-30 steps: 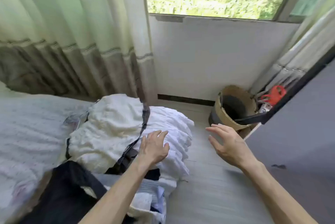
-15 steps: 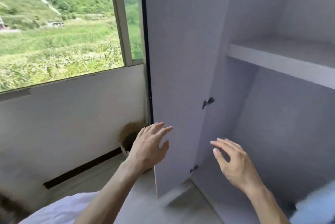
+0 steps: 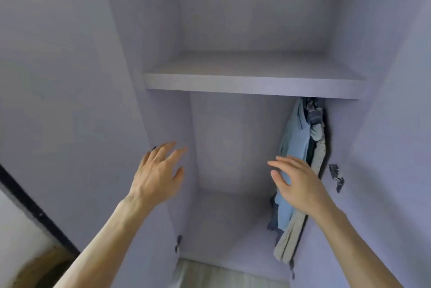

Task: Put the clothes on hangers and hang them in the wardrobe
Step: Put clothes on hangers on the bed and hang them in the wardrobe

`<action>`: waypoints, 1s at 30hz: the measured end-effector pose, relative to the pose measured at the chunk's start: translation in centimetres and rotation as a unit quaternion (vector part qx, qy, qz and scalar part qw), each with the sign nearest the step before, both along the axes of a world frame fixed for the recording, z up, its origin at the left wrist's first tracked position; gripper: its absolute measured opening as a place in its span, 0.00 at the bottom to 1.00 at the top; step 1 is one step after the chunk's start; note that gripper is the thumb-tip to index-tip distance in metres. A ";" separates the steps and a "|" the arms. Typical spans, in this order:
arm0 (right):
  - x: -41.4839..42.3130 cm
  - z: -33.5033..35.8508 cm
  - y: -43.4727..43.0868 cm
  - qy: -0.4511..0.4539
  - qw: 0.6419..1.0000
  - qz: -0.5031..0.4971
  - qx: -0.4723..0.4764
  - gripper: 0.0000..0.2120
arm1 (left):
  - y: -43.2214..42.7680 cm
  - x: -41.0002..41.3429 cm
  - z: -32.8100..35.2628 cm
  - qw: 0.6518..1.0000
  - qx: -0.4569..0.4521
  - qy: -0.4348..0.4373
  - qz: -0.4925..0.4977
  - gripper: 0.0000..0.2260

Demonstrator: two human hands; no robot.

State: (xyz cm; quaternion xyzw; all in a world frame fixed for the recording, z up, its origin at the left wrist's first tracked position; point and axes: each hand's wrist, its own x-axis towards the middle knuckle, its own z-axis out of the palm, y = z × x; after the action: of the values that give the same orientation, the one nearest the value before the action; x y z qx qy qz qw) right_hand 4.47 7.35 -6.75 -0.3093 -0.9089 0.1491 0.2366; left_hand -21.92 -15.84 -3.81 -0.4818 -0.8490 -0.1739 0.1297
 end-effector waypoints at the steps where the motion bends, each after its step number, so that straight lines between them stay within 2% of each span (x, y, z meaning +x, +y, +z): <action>1: 0.9 0.2 0.1 -0.002 1.000 -0.020 -0.001 0.16 | 1.0 -0.2 0.5 1.000 0.001 0.008 -0.019 0.24; 8: 5.0 1.0 2.0 -0.036 0.990 -0.133 0.007 0.18 | 10.0 -1.5 4.6 0.992 0.037 0.052 -0.107 0.26; 13: 5.2 1.8 5.0 -0.059 0.984 -0.170 -0.004 0.18 | 16.8 -2.6 6.8 0.985 0.052 0.075 -0.150 0.30; 19: 3.5 1.3 11.0 -0.073 0.978 -0.187 -0.048 0.21 | 24.5 -4.5 8.3 0.985 0.067 0.081 -0.137 0.33; 23: 1.4 1.0 15.2 -0.071 0.978 -0.183 -0.077 0.23 | 28.7 -5.9 6.9 0.990 0.038 0.069 -0.118 0.31; 27: -1.0 -0.1 19.5 -0.056 0.975 -0.188 -0.108 0.27 | 31.1 -6.7 4.6 0.985 0.095 0.109 -0.094 0.30; 30: -2.9 -1.3 22.6 -0.095 0.963 -0.214 -0.134 0.29 | 32.4 -6.8 3.5 0.980 0.131 0.130 -0.073 0.32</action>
State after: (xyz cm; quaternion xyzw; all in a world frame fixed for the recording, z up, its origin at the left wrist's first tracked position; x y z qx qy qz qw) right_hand 1.57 29.92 -8.07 -0.5384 -0.8114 0.1855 0.1314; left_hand -28.71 16.52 -0.35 -0.5396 -0.7573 -0.2290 0.2879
